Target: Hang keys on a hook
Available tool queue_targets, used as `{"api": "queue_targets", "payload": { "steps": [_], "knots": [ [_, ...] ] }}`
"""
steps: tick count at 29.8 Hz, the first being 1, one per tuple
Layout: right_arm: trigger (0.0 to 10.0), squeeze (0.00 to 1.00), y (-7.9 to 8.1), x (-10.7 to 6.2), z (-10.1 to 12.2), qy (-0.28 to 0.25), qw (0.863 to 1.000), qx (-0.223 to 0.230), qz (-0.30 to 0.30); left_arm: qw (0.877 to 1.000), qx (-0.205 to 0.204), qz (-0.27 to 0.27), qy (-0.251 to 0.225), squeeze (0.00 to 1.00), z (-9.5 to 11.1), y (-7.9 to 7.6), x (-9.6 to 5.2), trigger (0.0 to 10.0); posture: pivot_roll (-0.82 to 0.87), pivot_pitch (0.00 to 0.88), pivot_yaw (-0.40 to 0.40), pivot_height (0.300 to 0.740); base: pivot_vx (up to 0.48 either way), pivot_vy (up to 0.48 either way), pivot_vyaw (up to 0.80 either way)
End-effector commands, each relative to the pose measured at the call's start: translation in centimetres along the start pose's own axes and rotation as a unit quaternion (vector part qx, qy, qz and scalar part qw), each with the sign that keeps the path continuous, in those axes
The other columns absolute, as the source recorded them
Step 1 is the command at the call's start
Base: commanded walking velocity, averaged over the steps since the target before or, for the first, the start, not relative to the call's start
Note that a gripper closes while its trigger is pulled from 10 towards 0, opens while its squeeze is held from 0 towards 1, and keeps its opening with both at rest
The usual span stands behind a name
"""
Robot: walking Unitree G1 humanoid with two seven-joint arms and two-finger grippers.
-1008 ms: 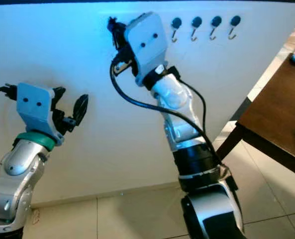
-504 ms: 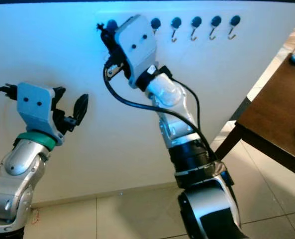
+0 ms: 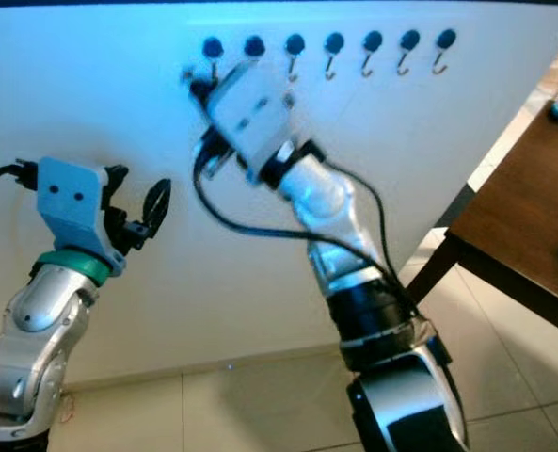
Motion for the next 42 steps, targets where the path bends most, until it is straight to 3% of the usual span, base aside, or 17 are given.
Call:
{"api": "queue_targets", "payload": {
  "steps": [1, 12, 13, 14, 15, 17, 18, 19, 22, 25, 29, 32, 40, 42],
  "knots": [
    [10.0, 0.0, 0.7, -0.1, 0.3, -0.004, 1.0, -0.018, 0.012, 1.0, 0.001, -0.002, 0.001, 0.0, 0.1, -0.1, -0.1, 10.0, -0.02, 0.106, 0.062, 0.74, 0.0, 0.0, 0.0],
    [10.0, 0.0, -0.3, -0.4, 0.0, 0.005, 0.999, -0.015, -0.029, 1.0, 0.002, -0.004, 0.003, 0.0, 0.0, -0.2, -0.1, 10.0, -0.02, 0.104, 0.063, 0.74, 0.0, 0.0, 0.0],
    [10.0, 0.96, -0.5, -0.4, 0.1, 0.001, 0.999, -0.004, -0.037, 1.0, 0.002, -0.004, 0.004, 0.0, 0.0, -0.2, -0.1, 10.0, -0.02, 0.102, 0.062, 0.74, 0.0, 0.0, 0.0],
    [10.0, 1.0, -0.6, -0.5, 0.2, -0.001, 0.999, 0.003, -0.041, 1.0, 0.002, -0.004, 0.004, 0.0, 0.0, -0.2, -0.1, 10.0, -0.02, 0.102, 0.062, 0.74, 0.0, 0.0, 0.0],
    [10.0, 1.0, -0.6, -0.5, 0.2, -0.001, 0.999, 0.003, -0.041, 1.0, 0.002, -0.004, 0.004, 0.0, 0.0, -0.2, -0.1, 10.0, -0.02, 0.102, 0.062, 0.74, 0.0, 0.0, 0.0],
    [10.0, 1.0, -0.8, -0.8, 1.0, -0.029, 0.996, 0.065, -0.046, 1.0, 0.002, -0.005, 0.005, 0.0, -0.2, -0.3, -0.2, 10.0, -0.02, 0.1, 0.061, 0.74, 0.0, 0.0, 0.0],
    [10.0, 1.0, -0.8, -0.8, 1.0, -0.029, 0.996, 0.065, -0.046, 1.0, 0.002, -0.005, 0.005, 0.0, -0.2, -0.3, -0.2, 10.0, -0.02, 0.1, 0.061, 0.74, 0.0, 0.0, 0.0],
    [10.0, 0.0, -0.8, -1.1, 1.3, -0.044, 0.993, 0.098, -0.045, 1.0, 0.001, -0.006, 0.006, 0.0, -0.2, -0.4, -0.2, 10.0, -0.02, 0.1, 0.061, 0.74, 0.0, 0.0, 0.0],
    [10.0, 0.0, -0.7, -1.4, 1.6, -0.054, 0.989, 0.13, -0.041, 1.0, 0.001, -0.006, 0.007, 0.0, -0.2, -0.4, -0.3, 10.0, -0.02, 0.1, 0.061, 0.74, 0.0, 0.0, 0.0],
    [10.0, 0.0, 0.6, -3.0, 1.4, -0.052, 0.982, 0.184, -0.01, 1.0, 0.001, -0.006, 0.008, 0.0, -0.3, -0.4, -0.4, 10.0, -0.02, 0.101, 0.057, 0.74, 0.0, 0.0, 0.0],
    [10.0, 0.0, 1.1, -3.7, 1.3, -0.049, 0.981, 0.19, 0.002, 1.0, 0.002, -0.006, 0.009, 0.0, -0.3, -0.4, -0.5, 10.0, -0.02, 0.102, 0.058, 0.74, 0.0, 0.0, 0.0],
    [10.0, 0.0, 1.3, -5.8, 0.0, -0.013, 0.98, 0.2, -0.011, 1.0, 0.001, -0.008, 0.014, 0.0, -0.6, -0.3, -0.6, 10.0, -0.03, 0.107, 0.067, 0.74, 0.0, 0.0, 0.0],
    [10.0, 0.0, 0.4, -6.4, -1.3, 0.02, 0.979, 0.194, -0.063, 1.0, -0.001, -0.016, 0.017, 0.0, -0.8, -0.7, -0.4, 10.0, -0.04, 0.11, 0.078, 0.74, 0.0, 0.0, 0.0],
    [10.0, 0.0, 1.0, -6.5, -1.3, 0.024, 0.977, 0.203, -0.061, 1.0, 0.0, -0.018, 0.019, 0.0, -0.8, -0.7, -0.4, 10.0, -0.04, 0.107, 0.078, 0.74, 0.0, 0.0, 0.0]
  ]
}}
Point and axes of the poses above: a point about 5 cm out from each wrist's last joint towards the gripper, its own x axis pointing out of the wrist towards the gripper, its own z axis along the axis of the wrist's last joint, y = z × x, the point moved 5 cm from there along x, pointing out of the wrist towards the gripper, and after that the axes turned 15 degrees about -x, right-handed, at the moved point
